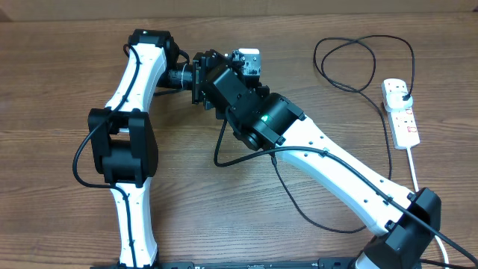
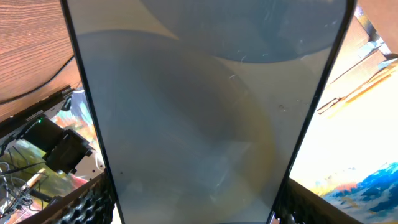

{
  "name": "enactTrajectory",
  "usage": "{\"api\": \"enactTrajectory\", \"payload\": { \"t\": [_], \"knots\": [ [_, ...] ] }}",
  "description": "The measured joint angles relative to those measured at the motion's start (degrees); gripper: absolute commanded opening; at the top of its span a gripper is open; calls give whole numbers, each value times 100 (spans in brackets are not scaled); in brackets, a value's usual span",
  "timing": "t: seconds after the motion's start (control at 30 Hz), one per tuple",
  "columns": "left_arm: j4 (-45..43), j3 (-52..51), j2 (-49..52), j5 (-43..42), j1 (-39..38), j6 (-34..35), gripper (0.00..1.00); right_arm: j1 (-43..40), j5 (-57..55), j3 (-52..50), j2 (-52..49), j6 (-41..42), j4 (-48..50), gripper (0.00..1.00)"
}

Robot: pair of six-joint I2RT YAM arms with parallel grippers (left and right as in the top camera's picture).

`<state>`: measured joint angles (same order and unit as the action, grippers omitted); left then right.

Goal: Plug charger to phone and switch on socket

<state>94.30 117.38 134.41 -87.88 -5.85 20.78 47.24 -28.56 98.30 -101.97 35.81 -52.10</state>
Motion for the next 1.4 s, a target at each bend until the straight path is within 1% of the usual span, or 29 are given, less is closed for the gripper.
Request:
{"api": "enactTrajectory", "payload": {
  "t": [0.3,0.4,0.8,0.93,1.03,1.4],
  "knots": [
    [0,0,0,0,0,2,78,0,-50,0,0,-7,-2,29],
    [0,0,0,0,0,0,78,0,-87,0,0,-2,-2,26],
    [0,0,0,0,0,0,79,0,-118,0,0,-4,-44,23],
    [-2,0,0,0,0,2,79,0,-153,0,0,-2,-44,20],
    [0,0,0,0,0,0,79,0,-170,0,0,-7,-44,19],
    [0,0,0,0,0,0,79,0,-195,0,0,-2,-50,10]
  ]
}}
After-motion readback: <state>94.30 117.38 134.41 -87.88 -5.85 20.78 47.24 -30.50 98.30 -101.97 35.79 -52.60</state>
